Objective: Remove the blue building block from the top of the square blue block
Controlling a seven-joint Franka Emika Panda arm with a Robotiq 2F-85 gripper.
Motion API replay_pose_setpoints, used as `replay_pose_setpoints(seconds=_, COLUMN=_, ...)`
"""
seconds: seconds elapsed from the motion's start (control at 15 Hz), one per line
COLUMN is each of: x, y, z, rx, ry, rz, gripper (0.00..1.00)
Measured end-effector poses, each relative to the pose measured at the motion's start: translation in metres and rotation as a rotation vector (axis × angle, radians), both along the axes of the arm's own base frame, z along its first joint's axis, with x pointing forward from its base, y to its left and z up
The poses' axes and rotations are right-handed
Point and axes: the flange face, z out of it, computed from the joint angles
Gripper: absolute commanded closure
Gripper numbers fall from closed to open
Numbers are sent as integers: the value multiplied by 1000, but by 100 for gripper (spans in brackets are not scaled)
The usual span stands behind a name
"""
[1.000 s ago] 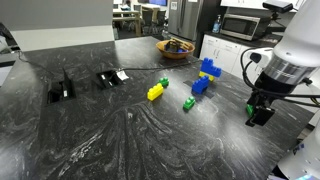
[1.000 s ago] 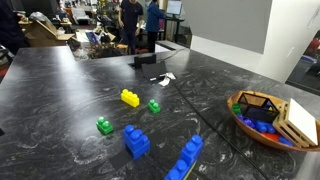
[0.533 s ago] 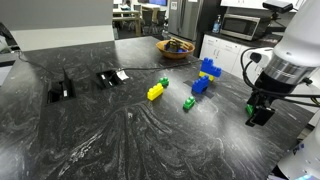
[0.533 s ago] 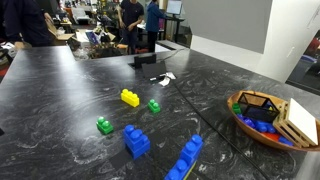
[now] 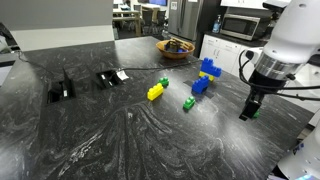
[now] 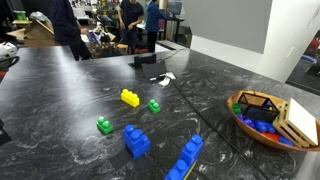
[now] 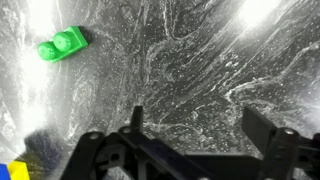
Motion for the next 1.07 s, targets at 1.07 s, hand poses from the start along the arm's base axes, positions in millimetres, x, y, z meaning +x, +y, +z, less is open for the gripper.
replay_pose_setpoints(seconds=1.07, x=25, y=-58, z=3, rx=41, ry=-38, rz=-443, gripper=0)
